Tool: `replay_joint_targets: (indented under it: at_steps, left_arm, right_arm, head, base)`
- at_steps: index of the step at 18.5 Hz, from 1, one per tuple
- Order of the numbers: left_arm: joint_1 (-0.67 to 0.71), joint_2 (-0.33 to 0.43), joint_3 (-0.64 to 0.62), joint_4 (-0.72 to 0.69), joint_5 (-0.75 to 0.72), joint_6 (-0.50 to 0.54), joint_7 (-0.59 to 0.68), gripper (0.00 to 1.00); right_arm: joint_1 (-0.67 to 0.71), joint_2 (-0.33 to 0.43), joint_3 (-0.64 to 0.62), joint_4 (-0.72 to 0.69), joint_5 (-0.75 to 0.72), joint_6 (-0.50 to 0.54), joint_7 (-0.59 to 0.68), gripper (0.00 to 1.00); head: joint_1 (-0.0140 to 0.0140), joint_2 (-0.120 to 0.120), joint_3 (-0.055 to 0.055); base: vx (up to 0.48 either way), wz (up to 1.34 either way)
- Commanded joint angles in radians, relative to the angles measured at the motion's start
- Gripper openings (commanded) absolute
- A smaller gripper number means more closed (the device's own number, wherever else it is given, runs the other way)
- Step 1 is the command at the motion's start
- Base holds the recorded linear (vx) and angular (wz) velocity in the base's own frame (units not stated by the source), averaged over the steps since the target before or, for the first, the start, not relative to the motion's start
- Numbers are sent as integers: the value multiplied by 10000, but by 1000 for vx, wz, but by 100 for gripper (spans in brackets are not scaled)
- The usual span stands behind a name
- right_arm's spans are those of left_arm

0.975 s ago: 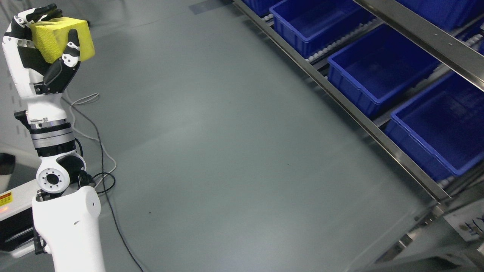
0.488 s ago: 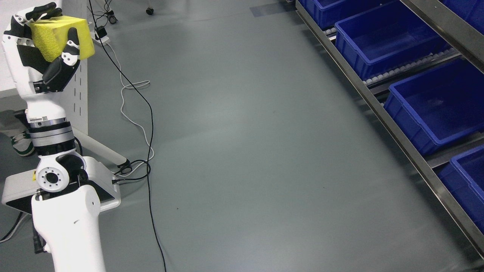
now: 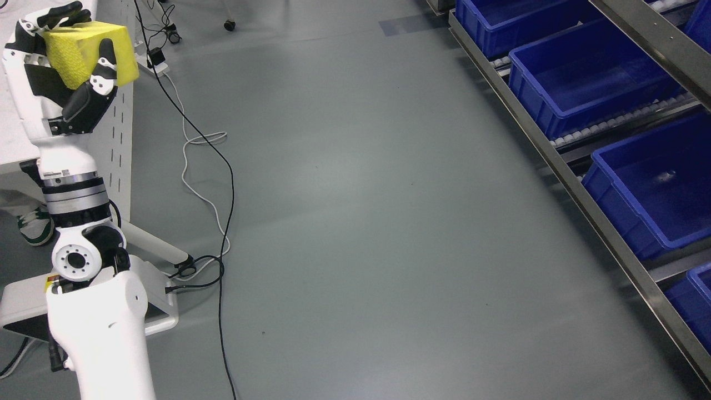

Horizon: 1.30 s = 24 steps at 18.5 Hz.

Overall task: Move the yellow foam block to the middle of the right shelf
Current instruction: 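Hold the cube raised in the left hand while turning toward the shelving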

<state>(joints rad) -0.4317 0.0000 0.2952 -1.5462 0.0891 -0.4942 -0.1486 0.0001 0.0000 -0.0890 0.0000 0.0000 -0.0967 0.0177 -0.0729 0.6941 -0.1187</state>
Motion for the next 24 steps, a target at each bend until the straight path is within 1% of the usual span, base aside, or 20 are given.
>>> replay_joint_targets:
  at_steps: [1, 11, 24]
  left_arm:
    - [-24, 174, -7, -1, -1, 3, -2, 22]
    - [-55, 174, -7, -1, -1, 3, -17, 22]
    - [-239, 174, -23, -1, -1, 48, -2, 22]
  right_arm:
    - [-16, -175, 0, -175, 0, -15, 7, 100]
    - [-16, -175, 0, -175, 0, 0, 7, 100]
    - [-31, -175, 0, -175, 0, 0, 7, 100]
  head:
    - [0, 0, 0]
    - [0, 0, 0]
    - [0, 0, 0]
  base:
    - [228, 25]
    - [306, -10]
    - [365, -107]
